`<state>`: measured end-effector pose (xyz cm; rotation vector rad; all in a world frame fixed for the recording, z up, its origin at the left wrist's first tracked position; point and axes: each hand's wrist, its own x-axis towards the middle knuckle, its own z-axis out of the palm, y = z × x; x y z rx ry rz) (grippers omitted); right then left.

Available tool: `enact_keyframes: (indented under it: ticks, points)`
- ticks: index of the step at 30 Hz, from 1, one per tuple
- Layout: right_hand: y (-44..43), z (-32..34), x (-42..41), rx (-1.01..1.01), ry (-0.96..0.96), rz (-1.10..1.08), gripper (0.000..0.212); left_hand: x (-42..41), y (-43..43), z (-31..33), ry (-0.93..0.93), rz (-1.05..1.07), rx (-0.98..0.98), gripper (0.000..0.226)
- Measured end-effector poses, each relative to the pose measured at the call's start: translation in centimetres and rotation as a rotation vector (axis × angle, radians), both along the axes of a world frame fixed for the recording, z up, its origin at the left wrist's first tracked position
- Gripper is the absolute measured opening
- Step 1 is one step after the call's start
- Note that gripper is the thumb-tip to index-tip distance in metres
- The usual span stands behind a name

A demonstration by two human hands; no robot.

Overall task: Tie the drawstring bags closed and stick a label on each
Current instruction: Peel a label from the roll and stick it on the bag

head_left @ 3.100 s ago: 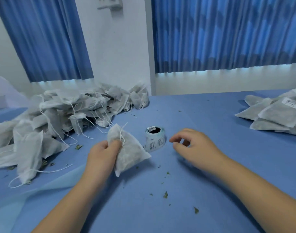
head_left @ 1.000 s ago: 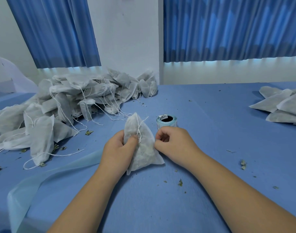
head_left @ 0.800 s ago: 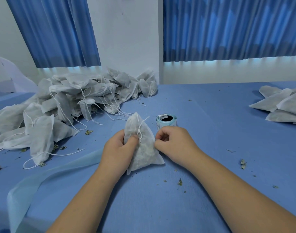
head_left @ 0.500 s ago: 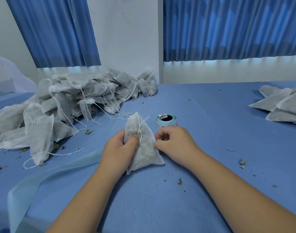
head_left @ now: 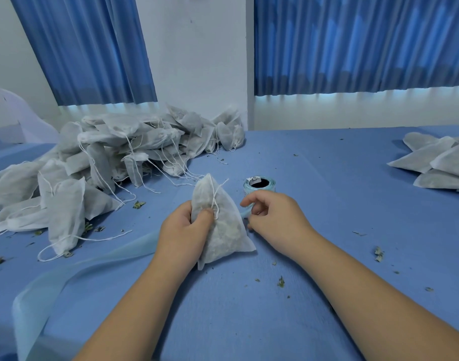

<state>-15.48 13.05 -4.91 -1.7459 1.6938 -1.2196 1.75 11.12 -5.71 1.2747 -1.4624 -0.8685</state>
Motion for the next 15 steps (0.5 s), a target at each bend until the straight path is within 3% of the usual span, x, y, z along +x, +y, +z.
enact_keyframes:
  ticks: [15]
  points:
    - [0.48, 0.72, -0.67, 0.078, 0.075, -0.046, 0.031, 0.57, -0.18, 0.22, 0.064, 0.131, 0.063, 0.026]
